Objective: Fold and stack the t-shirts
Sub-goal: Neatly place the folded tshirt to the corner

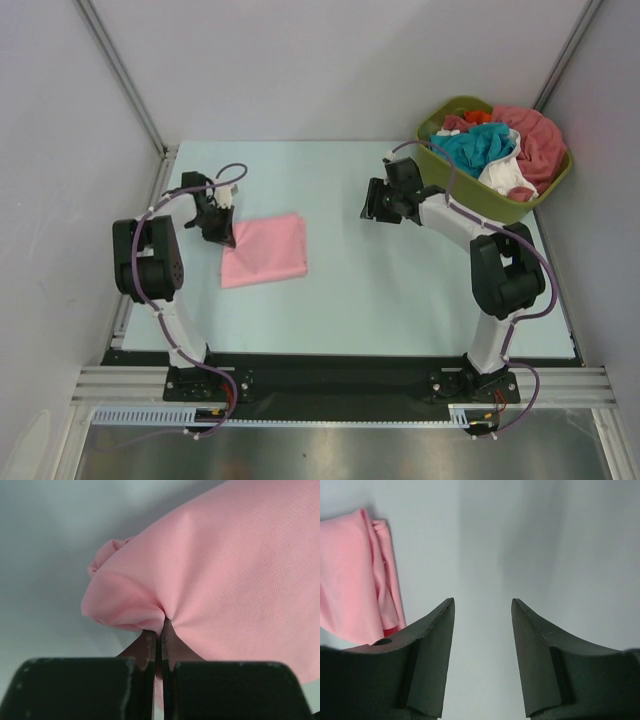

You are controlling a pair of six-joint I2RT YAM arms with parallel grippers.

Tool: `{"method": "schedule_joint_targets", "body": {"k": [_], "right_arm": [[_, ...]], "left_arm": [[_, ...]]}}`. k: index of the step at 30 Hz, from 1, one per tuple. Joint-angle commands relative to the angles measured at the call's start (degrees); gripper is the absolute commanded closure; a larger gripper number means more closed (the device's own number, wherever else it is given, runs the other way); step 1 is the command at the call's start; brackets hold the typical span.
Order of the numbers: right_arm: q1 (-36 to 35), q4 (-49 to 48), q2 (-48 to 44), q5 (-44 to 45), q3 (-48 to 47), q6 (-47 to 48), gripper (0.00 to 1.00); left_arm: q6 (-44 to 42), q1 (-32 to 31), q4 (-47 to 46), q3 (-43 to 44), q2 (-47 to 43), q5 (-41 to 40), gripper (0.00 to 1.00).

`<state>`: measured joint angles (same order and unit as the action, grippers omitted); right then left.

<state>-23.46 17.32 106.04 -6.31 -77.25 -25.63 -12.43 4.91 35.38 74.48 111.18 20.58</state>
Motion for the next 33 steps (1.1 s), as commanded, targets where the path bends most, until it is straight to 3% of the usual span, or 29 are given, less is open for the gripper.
{"method": "schedule_joint_targets", "body": {"k": [1, 5, 12, 20, 26, 27, 28, 29, 32, 33], "right_arm": [[0.17, 0.34, -4.00, 1.74, 0.61, 1.37, 0.46], [0.08, 0.87, -4.35, 1.74, 0.44, 1.90, 0.46], [0.17, 1.84, -5.05, 2.35, 0.35, 2.77, 0.46], [0.26, 2.01, -4.61, 2.44, -0.35, 3.13, 0.46], [0.26, 2.89, -4.88, 3.32, -0.71, 3.83, 0.46], [0.35, 2.98, -5.05, 3.40, -0.62, 4.00, 0.46], [0.44, 3.07, -5.14, 3.49, -0.62, 3.92, 0.46], [0.44, 3.07, -5.31, 3.41, -0.27, 3.92, 0.46], [0.44, 2.89, -5.40, 3.23, 0.08, 3.74, 0.46], [0.52, 2.81, -5.40, 2.88, 0.26, 3.83, 0.46]], "left_arm": [[-14.54, 4.21, 6.37, -4.15, -5.26, -7.57, 1.00], [-21.57, 11.16, 6.90, -6.45, -7.90, -9.76, 1.00], [-43.34, 23.03, 8.48, -10.57, -13.16, -16.25, 1.00], [-56.19, 27.70, 5.24, -11.99, -15.63, -19.00, 1.00], [-56.14, 27.70, 5.15, -7.51, -12.57, -19.09, 0.98], [-55.43, 27.79, 4.79, -7.24, -12.65, -19.00, 0.92], [-54.99, 27.70, 4.18, -7.07, -12.91, -18.91, 0.68], [-53.68, 27.70, 2.44, -6.98, -13.26, -19.34, 0.53], [-49.21, 27.70, 0.49, -5.93, -15.37, -19.53, 0.27], [-48.23, 27.53, 0.75, -5.49, -16.16, -18.31, 0.26]]}}
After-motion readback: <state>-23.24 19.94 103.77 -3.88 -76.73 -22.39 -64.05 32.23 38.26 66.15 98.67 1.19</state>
